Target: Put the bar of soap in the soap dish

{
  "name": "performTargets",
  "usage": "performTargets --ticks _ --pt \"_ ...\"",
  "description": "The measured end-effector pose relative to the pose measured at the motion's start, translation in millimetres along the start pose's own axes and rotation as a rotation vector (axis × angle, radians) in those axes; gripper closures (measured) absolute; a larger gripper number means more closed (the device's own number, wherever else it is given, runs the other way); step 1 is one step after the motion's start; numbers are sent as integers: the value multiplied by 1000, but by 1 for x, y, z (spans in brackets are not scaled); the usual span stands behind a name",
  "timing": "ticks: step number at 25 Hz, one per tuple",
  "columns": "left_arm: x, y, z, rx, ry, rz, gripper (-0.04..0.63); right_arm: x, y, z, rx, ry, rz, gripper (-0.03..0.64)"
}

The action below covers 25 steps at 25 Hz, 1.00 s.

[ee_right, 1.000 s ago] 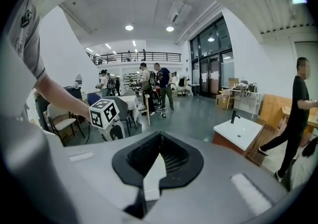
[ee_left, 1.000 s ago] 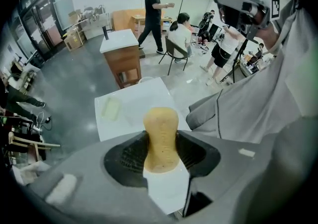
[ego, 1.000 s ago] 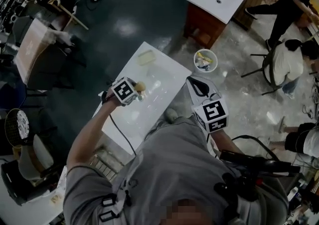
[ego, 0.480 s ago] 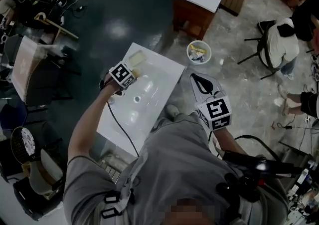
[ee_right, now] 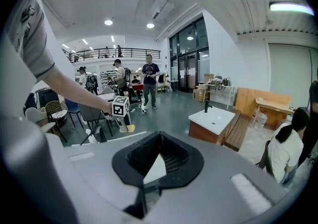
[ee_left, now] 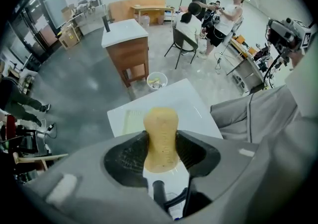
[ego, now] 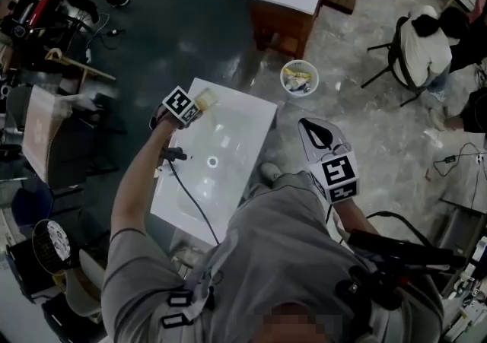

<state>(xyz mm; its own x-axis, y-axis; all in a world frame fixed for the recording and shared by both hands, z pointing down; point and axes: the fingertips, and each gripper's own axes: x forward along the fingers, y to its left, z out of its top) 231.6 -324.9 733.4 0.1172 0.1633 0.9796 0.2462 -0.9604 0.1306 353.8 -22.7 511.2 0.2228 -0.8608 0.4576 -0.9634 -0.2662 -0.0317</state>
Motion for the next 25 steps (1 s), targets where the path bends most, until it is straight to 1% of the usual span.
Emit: performTargets --ticks 6,14,21,25 --pt "13 29 8 4 16 13 413 -3 -12 -6 14 25 -22 615" --pt "45 59 14 61 49 28 414 2 -28 -21 43 64 -48 615" --pt "73 84 19 54 52 41 414 13 -27 -29 47 92 -49 615" --pt "88 93 17 34 50 37 414 14 -22 -34 53 106 -57 615"
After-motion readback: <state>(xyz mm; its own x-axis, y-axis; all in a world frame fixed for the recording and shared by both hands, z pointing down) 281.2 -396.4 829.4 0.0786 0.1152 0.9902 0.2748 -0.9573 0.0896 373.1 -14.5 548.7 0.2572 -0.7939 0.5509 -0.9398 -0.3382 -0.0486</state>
